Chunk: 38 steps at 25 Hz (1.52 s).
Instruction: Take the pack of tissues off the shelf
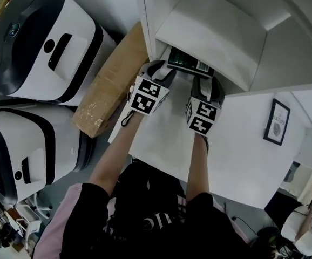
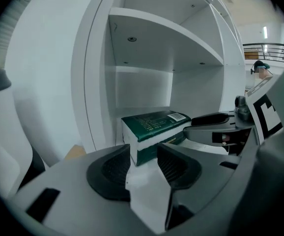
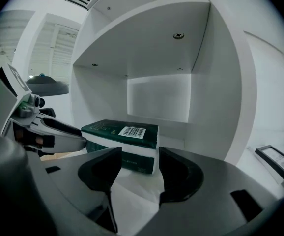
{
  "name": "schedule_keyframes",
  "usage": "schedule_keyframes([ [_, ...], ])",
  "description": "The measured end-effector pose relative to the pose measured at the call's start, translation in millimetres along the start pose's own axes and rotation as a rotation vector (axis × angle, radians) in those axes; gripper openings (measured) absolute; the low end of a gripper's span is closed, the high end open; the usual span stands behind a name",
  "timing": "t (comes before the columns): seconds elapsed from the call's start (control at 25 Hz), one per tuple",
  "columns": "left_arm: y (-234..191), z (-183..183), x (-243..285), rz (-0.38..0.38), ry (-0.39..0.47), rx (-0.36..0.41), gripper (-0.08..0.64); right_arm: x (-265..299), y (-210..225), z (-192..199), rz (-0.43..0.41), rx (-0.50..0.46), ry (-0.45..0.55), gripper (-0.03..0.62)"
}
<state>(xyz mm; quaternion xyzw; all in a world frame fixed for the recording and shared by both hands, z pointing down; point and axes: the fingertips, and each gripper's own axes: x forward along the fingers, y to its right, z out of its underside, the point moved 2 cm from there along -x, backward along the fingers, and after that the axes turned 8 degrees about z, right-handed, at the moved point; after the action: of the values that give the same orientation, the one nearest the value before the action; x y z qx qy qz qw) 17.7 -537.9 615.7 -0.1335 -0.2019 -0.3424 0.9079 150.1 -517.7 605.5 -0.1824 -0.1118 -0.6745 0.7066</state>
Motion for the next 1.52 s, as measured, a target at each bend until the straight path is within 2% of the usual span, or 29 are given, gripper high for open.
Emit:
schedule_keyframes([
  [0.32, 5, -4, 10, 0.049, -0.011, 0.004, 0.164, 7, -1, 1, -0.040, 0.060, 0.011, 0.230],
  [0.48, -3, -2, 8, 0.025, 0.015, -0.030, 0.163, 3, -1, 2, -0.073, 0.053, -0.005, 0.204],
  [0.88, 16, 16, -19, -0.002, -0.003, -0.017, 0.153, -35, -1, 19, -0.078, 0.044, -0.038, 0.124],
  [1.08, 32, 5, -38, 0.005, 0.007, 0.029, 0.143, -53, 2, 17, -0.096, 0.050, -0.038, 0.107],
  [1.24, 45, 1, -60, 0.001, 0.025, 0.033, 0.141, -78, 0, 14, -0.122, 0.033, -0.039, 0.101],
  [1.52, 69, -19, -109, 0.003, 0.080, 0.048, 0.141, -130, -3, -11, -0.164, 0.008, 0.022, 0.097],
])
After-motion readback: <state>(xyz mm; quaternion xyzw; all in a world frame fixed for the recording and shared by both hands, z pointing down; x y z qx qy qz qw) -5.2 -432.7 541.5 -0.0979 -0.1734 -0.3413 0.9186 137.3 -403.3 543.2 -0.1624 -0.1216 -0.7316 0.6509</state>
